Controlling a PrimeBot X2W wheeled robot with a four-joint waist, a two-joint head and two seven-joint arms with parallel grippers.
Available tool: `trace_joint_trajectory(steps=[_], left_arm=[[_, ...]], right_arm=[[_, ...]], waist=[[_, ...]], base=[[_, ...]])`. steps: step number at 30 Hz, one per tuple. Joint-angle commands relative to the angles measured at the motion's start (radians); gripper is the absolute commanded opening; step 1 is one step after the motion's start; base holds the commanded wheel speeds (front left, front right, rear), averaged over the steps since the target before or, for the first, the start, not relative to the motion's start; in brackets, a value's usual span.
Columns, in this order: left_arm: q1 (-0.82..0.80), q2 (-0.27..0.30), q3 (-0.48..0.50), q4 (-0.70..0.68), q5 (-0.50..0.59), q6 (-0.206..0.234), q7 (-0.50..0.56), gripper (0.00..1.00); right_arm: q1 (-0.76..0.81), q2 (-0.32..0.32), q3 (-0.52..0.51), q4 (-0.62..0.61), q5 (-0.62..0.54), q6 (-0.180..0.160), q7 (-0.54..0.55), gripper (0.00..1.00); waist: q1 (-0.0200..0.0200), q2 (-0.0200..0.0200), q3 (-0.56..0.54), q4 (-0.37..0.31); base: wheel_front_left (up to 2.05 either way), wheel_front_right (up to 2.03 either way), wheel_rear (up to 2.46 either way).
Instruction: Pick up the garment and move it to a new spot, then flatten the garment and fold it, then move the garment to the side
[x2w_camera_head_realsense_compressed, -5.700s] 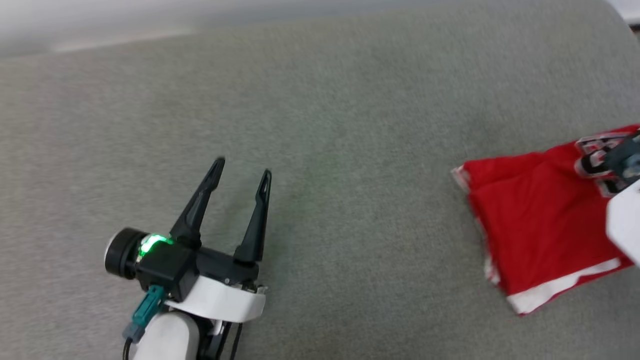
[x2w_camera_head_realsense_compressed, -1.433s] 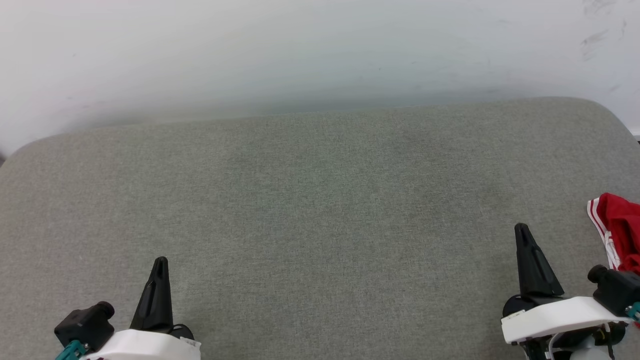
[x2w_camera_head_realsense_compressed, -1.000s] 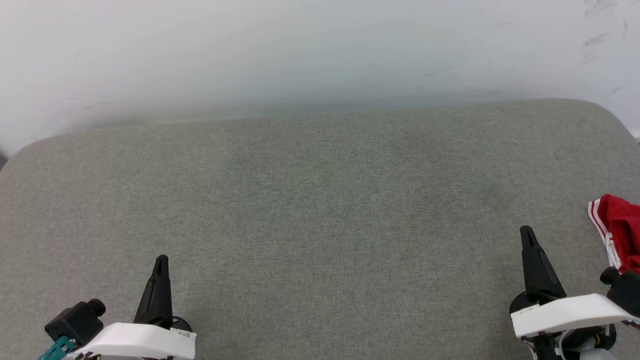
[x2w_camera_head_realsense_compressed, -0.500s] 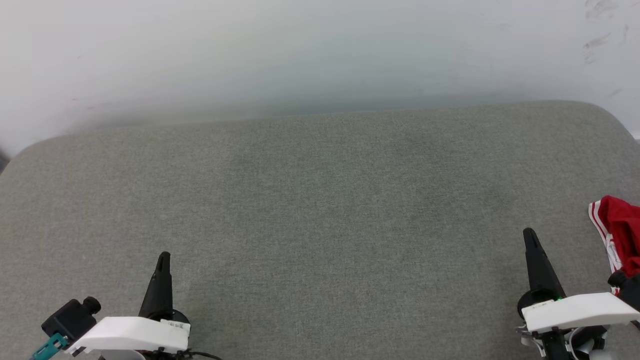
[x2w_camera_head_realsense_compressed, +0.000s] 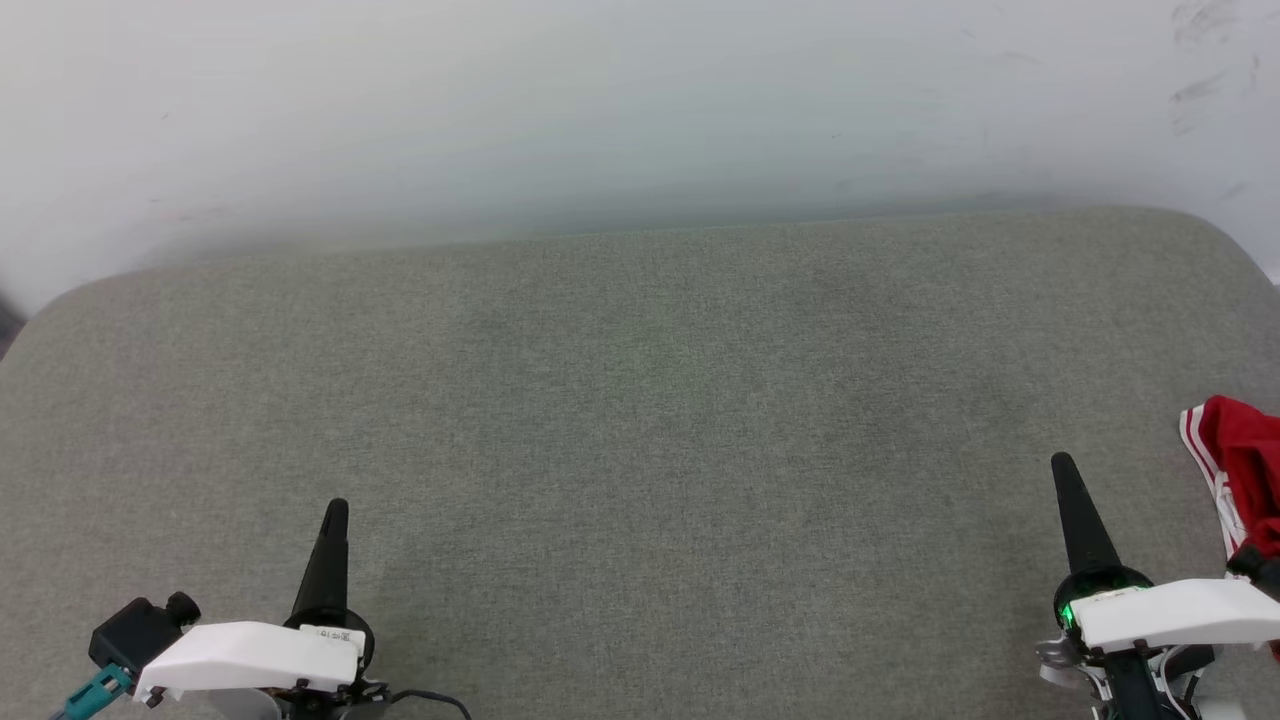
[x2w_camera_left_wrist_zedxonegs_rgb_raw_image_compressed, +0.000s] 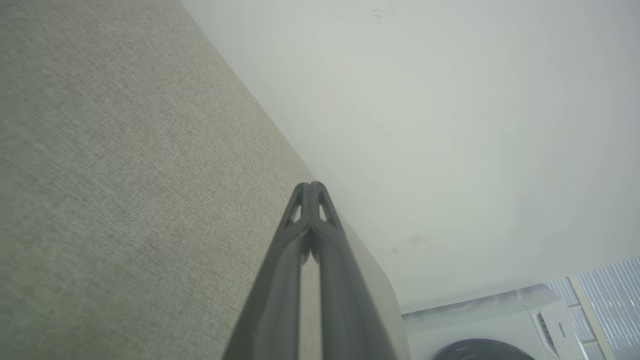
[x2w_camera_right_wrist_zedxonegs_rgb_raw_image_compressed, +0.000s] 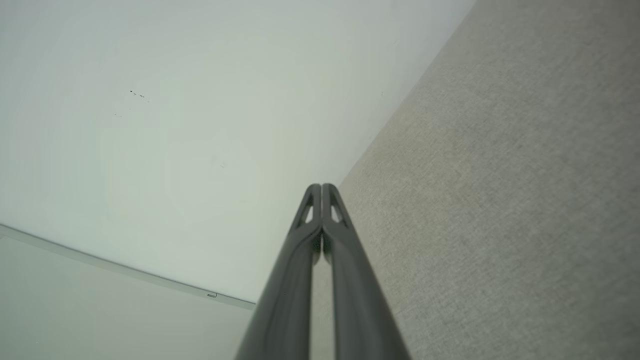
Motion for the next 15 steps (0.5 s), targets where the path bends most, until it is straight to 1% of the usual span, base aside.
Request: trace_joint_trajectory(steps=[1,15], left_arm=[[-0.025,0.007,0.002,-0.004,-0.022,-0.002,0.007,0.00],[-0.042,0.006,0.004,0.017,-0.163,-0.002,0.044,0.00]], right_arm=[[-0.022,-0.006,-0.003,-0.005,0.024,0.000,0.005,0.00],[-0.029,-0.004,-0.016,0.008,0.161,0.000,0.042,0.00]], waist=[[0.0000,0.0000,0.000,0.000],[0.0000,0.0000,-0.004,0.004]], base=[[0.00,0.00,0.00],[0.00,0.00,0.00]])
